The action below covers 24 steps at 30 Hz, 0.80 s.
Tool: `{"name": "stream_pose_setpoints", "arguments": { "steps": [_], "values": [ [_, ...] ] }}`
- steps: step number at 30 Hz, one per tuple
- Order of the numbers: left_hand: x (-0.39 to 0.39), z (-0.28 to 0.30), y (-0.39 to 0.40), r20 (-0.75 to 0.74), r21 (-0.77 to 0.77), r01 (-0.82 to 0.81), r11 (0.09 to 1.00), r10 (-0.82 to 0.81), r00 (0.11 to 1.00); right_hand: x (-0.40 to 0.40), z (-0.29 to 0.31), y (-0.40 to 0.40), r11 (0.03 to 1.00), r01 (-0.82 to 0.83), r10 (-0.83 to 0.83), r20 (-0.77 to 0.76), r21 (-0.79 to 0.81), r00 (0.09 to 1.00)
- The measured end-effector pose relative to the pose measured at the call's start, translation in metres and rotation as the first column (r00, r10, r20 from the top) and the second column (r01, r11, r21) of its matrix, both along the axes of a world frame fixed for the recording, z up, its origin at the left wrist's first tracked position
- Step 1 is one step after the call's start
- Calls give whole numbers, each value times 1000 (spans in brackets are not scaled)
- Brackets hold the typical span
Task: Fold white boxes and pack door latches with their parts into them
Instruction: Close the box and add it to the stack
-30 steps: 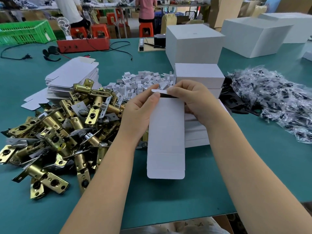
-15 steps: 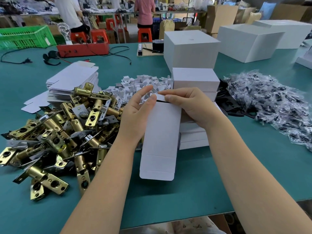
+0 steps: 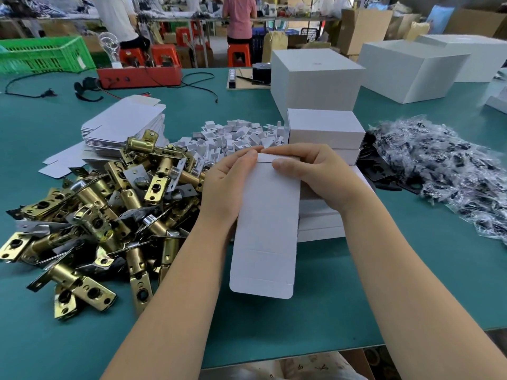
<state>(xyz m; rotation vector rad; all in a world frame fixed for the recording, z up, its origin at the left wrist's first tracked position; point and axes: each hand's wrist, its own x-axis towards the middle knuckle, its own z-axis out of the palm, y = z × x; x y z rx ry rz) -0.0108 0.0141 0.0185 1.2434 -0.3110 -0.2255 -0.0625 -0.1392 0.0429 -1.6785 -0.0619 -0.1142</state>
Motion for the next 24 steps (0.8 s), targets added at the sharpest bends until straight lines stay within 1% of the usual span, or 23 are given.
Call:
{"name": "stream_pose_setpoints", "arguments": {
  "steps": [2,6,9,10,11,14,16,18,22,24],
  "values": [
    [1,0,1,-21,23,22,1000,-21,1000,1,-1,0,1000,5,-5,-8,-8,1000],
    [3,-2,1,-67,153,9,988,1,998,3,-1,2,998,48,-50,-33,-47,998],
    [4,-3,1,-70,190,-24,981,38,997,4,-3,5,967,126,-123,26,-221,992],
    [4,-3,1,-79,190,-27,981,43,996,5,-4,6,952,156,-147,52,-264,988],
    [5,-3,1,-93,188,-31,982,49,994,5,-5,6,946,175,-163,66,-275,984],
    [5,-4,2,-110,180,-40,983,60,992,5,-4,7,956,186,-180,45,-229,983],
    [4,-5,1,-81,162,-47,986,60,995,7,-3,7,951,203,-202,30,-234,979],
    [3,-5,0,-36,147,-51,988,57,998,8,-3,7,943,230,-226,46,-241,973],
    [5,-4,2,-35,55,50,997,-48,998,6,-2,8,945,300,-291,79,-132,953],
    [5,-4,3,30,49,87,995,-88,996,6,0,8,934,344,-337,84,-94,938]
  ]
}}
